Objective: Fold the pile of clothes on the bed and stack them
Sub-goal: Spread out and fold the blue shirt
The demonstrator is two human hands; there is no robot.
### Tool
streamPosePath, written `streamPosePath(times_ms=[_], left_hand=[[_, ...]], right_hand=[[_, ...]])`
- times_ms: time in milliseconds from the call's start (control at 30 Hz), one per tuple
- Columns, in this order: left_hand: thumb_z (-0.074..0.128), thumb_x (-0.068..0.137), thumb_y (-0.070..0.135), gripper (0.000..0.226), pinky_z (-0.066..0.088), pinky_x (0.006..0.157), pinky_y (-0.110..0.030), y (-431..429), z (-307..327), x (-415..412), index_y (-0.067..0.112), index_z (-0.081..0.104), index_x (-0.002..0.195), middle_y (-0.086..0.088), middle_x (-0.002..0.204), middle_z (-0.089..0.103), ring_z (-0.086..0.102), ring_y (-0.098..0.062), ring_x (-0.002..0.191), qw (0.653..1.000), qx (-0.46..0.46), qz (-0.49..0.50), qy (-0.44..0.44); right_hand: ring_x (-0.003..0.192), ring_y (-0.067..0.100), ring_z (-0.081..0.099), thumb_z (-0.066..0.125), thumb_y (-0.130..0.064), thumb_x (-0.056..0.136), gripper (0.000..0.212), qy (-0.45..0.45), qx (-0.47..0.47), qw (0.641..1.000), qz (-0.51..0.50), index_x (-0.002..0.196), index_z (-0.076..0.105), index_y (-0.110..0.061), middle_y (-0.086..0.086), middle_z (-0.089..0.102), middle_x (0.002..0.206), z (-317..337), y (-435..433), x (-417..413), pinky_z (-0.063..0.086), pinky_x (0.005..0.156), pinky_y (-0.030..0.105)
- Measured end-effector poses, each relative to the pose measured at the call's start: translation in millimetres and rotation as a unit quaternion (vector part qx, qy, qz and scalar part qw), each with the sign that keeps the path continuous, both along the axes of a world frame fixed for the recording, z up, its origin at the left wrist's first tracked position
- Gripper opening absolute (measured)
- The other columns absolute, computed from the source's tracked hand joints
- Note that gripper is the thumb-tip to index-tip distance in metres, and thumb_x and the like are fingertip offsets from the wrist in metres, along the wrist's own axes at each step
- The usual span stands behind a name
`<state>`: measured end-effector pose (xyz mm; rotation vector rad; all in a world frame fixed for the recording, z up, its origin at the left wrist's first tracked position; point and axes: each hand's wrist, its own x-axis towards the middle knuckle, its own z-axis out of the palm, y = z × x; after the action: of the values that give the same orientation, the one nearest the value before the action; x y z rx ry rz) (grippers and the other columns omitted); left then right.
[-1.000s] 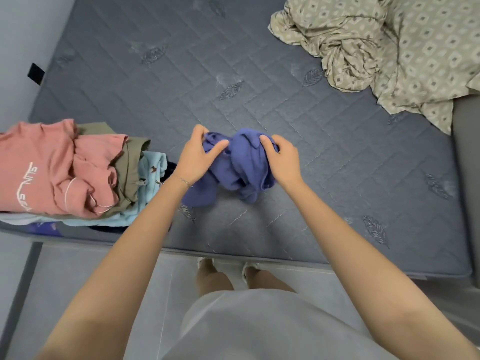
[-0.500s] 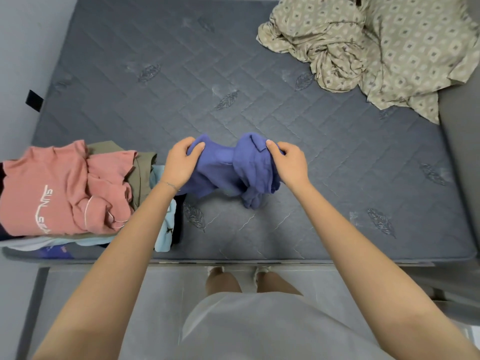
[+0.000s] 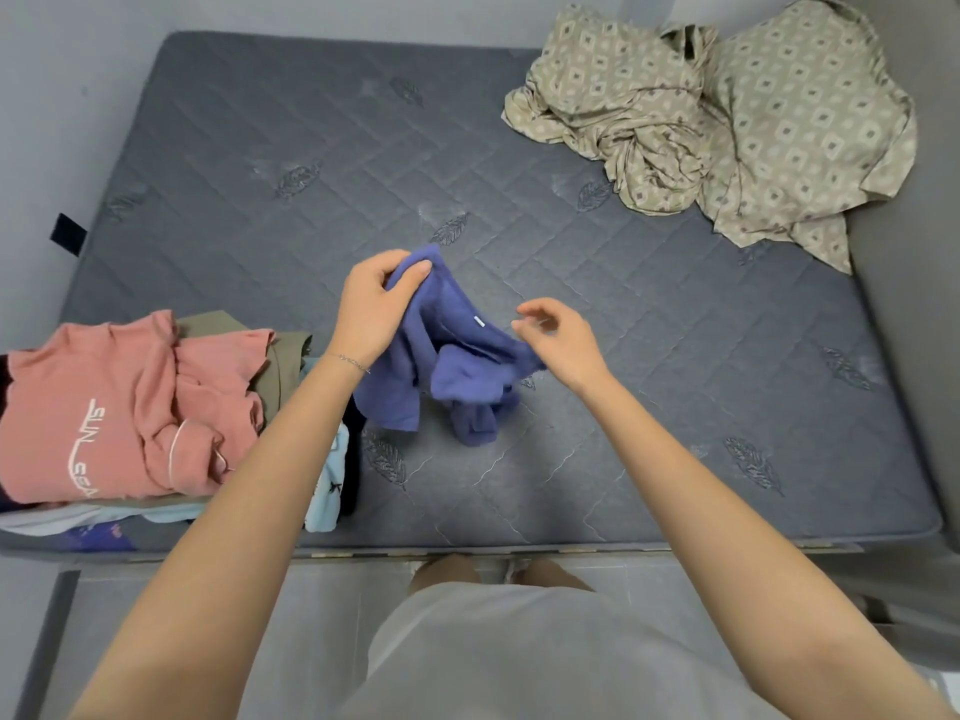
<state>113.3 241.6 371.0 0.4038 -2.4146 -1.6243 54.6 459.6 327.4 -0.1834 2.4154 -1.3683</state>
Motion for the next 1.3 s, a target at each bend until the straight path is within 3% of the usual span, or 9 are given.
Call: streamPosePath(times_ms=[133, 300, 433, 567, 700, 833, 1000, 1200, 1300], left_hand=[[0.057, 0.097, 0.014, 0.028, 0.034, 0.060, -0.015, 6.3, 13.0, -7.4, -0.002, 0.058, 0.074, -0.003, 0.067, 0.048, 0.040, -0.003, 0.062, 0.998, -0.028, -0.059, 0.002], [0.058, 0.096, 0.012, 0.019, 0.039, 0.065, -0.013, 12.5, 32.4, -8.1, 0.015, 0.067, 0.079, 0.002, 0.072, 0.057, 0.049, 0.000, 0.067, 0.994, 0.002, -0.110, -0.006], [0.058, 0.096, 0.013, 0.023, 0.039, 0.063, -0.014, 13.3, 50.9, -9.0, -0.001, 0.064, 0.078, 0.001, 0.069, 0.054, 0.047, -0.002, 0.065, 0.996, 0.018, -0.083, 0.025], [0.057, 0.096, 0.009, 0.027, 0.037, 0.061, -0.013, 7.0, 64.4, -17.1, -0.006, 0.058, 0.073, 0.002, 0.065, 0.048, 0.043, 0.001, 0.061, 0.998, 0.005, -0.030, 0.056], [0.057, 0.096, 0.012, 0.028, 0.039, 0.063, -0.016, 10.1, 66.9, -18.2, 0.006, 0.056, 0.068, 0.004, 0.064, 0.049, 0.045, -0.003, 0.062, 0.998, 0.015, 0.006, 0.060], [0.058, 0.095, 0.013, 0.029, 0.039, 0.063, -0.018, 20.3, 72.5, -23.1, -0.004, 0.056, 0.071, -0.006, 0.068, 0.049, 0.044, -0.008, 0.064, 0.996, 0.025, 0.050, 0.072], [0.057, 0.094, 0.014, 0.033, 0.037, 0.062, -0.023, 19.0, 81.0, -28.1, -0.009, 0.052, 0.071, -0.010, 0.069, 0.045, 0.041, -0.012, 0.066, 0.993, 0.000, 0.078, 0.085], [0.057, 0.094, 0.015, 0.036, 0.033, 0.060, -0.023, 16.6, 90.6, -22.4, 0.001, 0.044, 0.064, -0.005, 0.065, 0.039, 0.036, -0.012, 0.064, 0.985, 0.038, 0.130, 0.102], [0.058, 0.094, 0.015, 0.036, 0.033, 0.058, -0.023, 21.9, 98.8, -20.9, 0.006, 0.044, 0.062, 0.001, 0.063, 0.039, 0.035, -0.011, 0.062, 0.986, 0.037, 0.118, 0.107]], right_hand=[[0.103, 0.009, 0.052, 0.078, -0.024, 0.083, 0.051, 0.031, 0.007, 0.996, 0.085, 0.129, 0.058, -0.012, -0.003, 0.060, 0.116, -1.3, -7.5, 1.6, 0.034, 0.083, 0.003], [0.134, 0.016, 0.041, 0.083, -0.042, 0.073, 0.086, -0.007, 0.077, 0.984, 0.162, 0.146, 0.042, -0.024, -0.002, 0.048, 0.145, -16.9, -13.1, -5.2, 0.033, 0.113, 0.035], [0.127, 0.013, 0.051, 0.079, -0.068, 0.053, 0.100, -0.056, 0.107, 0.972, 0.200, 0.141, 0.044, -0.033, -0.010, 0.054, 0.138, -32.3, -15.7, -5.9, 0.043, 0.106, 0.044], [0.122, 0.010, 0.053, 0.088, -0.048, 0.057, 0.097, -0.100, 0.063, 0.967, 0.224, 0.141, 0.042, -0.032, -0.014, 0.055, 0.135, -41.0, -2.8, 0.2, 0.045, 0.104, 0.040], [0.127, 0.012, 0.047, 0.090, -0.053, 0.051, 0.118, -0.129, 0.114, 0.957, 0.233, 0.148, 0.027, -0.030, -0.012, 0.045, 0.143, -51.4, 6.8, 10.4, 0.044, 0.105, 0.038], [0.115, 0.019, 0.055, 0.088, -0.043, 0.061, 0.094, -0.104, 0.148, 0.956, 0.232, 0.137, 0.037, -0.023, -0.007, 0.054, 0.129, -65.5, -1.0, 22.8, 0.048, 0.097, 0.041], [0.079, 0.020, 0.062, 0.069, -0.022, 0.089, 0.011, -0.027, 0.083, 0.992, 0.089, 0.092, 0.068, -0.011, 0.004, 0.070, 0.086, -60.7, -8.5, 21.4, 0.051, 0.082, 0.034], [0.087, 0.018, 0.065, 0.072, -0.027, 0.087, 0.013, -0.016, 0.053, 0.995, 0.085, 0.094, 0.067, -0.017, -0.002, 0.071, 0.093, -42.0, 1.5, 5.2, 0.051, 0.085, 0.035], [0.114, 0.022, 0.058, 0.080, -0.030, 0.079, 0.058, 0.018, 0.092, 0.982, 0.165, 0.129, 0.055, -0.014, 0.003, 0.062, 0.125, -46.0, -8.6, 9.5, 0.046, 0.097, 0.040]])
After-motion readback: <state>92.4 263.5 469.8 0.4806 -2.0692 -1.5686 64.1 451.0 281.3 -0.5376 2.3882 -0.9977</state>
